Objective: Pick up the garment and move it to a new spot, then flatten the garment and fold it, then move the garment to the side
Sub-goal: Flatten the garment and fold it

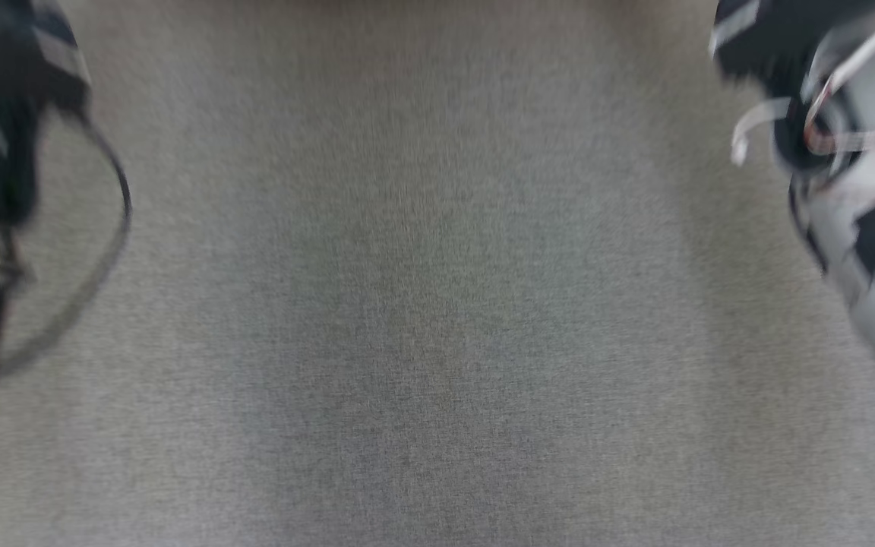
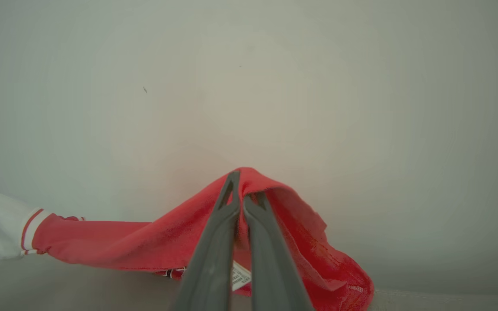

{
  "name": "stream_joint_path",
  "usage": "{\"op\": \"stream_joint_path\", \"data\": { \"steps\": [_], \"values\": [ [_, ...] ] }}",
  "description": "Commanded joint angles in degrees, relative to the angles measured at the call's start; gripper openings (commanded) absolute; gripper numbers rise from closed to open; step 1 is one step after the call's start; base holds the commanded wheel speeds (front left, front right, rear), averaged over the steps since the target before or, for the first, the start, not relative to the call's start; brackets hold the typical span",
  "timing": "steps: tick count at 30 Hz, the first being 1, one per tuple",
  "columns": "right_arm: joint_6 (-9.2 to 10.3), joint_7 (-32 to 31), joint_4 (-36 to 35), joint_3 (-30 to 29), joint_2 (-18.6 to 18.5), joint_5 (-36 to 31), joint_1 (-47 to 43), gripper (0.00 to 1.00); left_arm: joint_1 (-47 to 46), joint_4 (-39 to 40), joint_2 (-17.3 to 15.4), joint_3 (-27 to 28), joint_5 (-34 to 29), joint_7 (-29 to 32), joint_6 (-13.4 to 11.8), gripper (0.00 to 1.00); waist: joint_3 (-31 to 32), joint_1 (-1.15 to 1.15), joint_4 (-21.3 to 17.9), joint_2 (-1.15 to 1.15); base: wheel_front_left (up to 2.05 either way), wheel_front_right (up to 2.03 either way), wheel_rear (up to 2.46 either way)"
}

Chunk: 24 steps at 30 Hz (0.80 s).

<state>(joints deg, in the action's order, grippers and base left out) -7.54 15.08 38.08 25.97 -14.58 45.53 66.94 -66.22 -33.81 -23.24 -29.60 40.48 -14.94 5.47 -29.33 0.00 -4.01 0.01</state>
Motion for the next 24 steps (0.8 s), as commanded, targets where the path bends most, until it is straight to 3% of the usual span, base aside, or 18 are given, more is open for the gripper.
{"op": "stream_joint_path", "data": {
  "steps": [1, 8, 12, 24],
  "values": [
    [0.1, 0.09, -0.9, 0.44, -0.9, 1.08, -2.94, 0.0, 3.81, 1.84, -0.76, 0.63, -0.74, -0.31, -0.83, 0.0, 6.58, 0.0, 0.53, -0.01, 0.0, 0.0, 0.0],
    [0.1, 0.09, -3.67, 4.88, -3.49, 3.99, -16.06, 0.0, 23.01, 12.8, -2.04, 3.37, -3.21, -0.32, -4.79, 0.0, 14.56, 0.0, 0.16, -0.01, 0.0, 0.0, 0.0],
    [0.1, -1.38, -4.7, 7.04, -4.77, 6.07, -22.41, 0.0, 32.63, 18.04, -1.12, 4.48, -2.8, -0.32, -7.39, 0.0, 17.56, 0.0, -0.03, -0.01, 0.0, 0.0, 0.0],
    [0.1, -4.47, -11.35, 5.27, -8.25, 7.33, -40.24, 0.0, 56.11, 28.6, 0.91, 6.18, -5.07, -0.32, -14.55, 0.0, 24.3, 0.0, -0.56, -0.01, 0.0, 0.0, 0.0]
  ]
}}
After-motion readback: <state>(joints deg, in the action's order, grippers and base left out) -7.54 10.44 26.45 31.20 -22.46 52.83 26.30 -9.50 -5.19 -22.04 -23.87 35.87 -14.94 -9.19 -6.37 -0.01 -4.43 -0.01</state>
